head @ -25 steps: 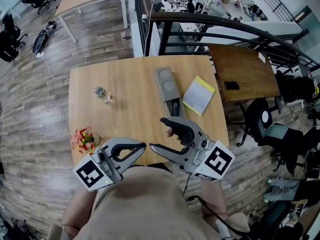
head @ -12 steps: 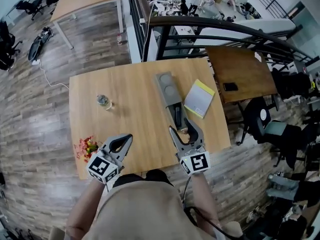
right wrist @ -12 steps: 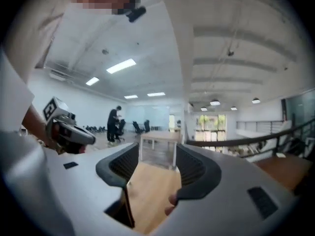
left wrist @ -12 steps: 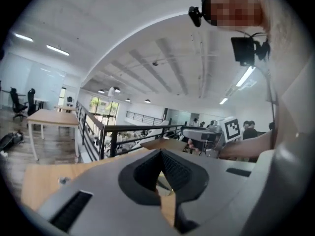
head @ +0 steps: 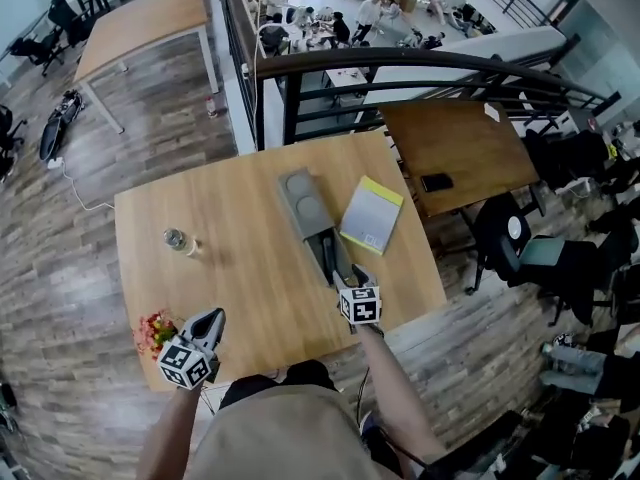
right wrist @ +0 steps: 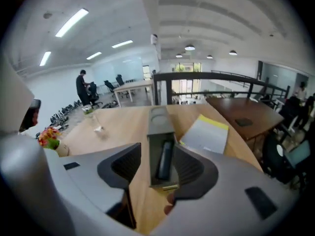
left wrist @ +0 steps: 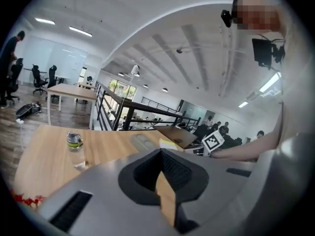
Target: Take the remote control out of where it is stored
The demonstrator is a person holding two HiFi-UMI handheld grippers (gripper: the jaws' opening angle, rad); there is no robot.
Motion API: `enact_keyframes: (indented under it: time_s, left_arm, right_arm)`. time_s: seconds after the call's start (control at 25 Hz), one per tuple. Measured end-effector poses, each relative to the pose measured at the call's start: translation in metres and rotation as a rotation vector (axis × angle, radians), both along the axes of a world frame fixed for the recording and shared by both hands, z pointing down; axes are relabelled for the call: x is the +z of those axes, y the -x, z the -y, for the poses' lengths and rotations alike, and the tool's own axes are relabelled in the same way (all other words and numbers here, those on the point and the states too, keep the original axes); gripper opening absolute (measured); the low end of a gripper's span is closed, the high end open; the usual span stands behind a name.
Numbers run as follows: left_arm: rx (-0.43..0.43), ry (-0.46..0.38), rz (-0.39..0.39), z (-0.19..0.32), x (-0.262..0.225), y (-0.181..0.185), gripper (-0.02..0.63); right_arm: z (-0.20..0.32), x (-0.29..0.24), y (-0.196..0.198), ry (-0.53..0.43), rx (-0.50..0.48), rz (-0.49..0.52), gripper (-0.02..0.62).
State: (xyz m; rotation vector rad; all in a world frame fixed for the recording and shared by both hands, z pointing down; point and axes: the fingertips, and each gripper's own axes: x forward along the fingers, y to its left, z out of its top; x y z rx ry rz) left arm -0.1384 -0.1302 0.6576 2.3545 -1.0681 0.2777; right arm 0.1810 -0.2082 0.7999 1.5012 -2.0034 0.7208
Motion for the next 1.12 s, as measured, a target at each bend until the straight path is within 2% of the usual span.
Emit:
enact_keyframes:
  time_s: [0.08, 0.2, 0.28, 0.44, 0.68, 0.76, 0.92, 1.12]
  left_arm:
    - [-0.025, 0.012, 0.043, 0.000, 0.005, 0.001, 0.000]
    - [-0.062, 0.017, 0.090, 0.001, 0.010, -0.003, 0.000]
    - [-0.099, 0.020, 0.097, 0.007, 0.011, -0.001, 0.000]
    - [-0.147, 0.027, 0.099, 0.018, 0.010, 0.005, 0.000]
    - [-0.209, 0.044, 0.097, 0.000, 0.005, 0.015, 0.000]
    - [-0.225, 0.034, 0.086, -0.002, 0.002, 0.018, 0.000]
    - [-0.246, 0.033, 0.075, -0.004, 0.003, 0.022, 0.000]
    - [-0.300, 0.039, 0.071, -0.005, 0.002, 0.040, 0.000]
  right_arm:
    - [0.020, 0.033, -0.010, 0.119, 0.005, -0.029, 0.212]
    - [0.043, 0.064, 0.001, 0.214, -0.044, -0.050, 0.199]
    - [0.054, 0.077, 0.009, 0.262, -0.068, -0.077, 0.178]
    - [0.078, 0.108, 0.010, 0.363, -0.059, -0.107, 0.178]
    - [0.066, 0.156, 0.002, 0.584, -0.047, -0.180, 0.178]
    - [0.065, 0.174, 0.000, 0.606, -0.037, -0.181, 0.179]
    - [0.068, 0.177, -0.004, 0.573, -0.018, -0.138, 0.164]
    - [0.064, 0.156, -0.001, 0.557, 0.063, 0.067, 0.143]
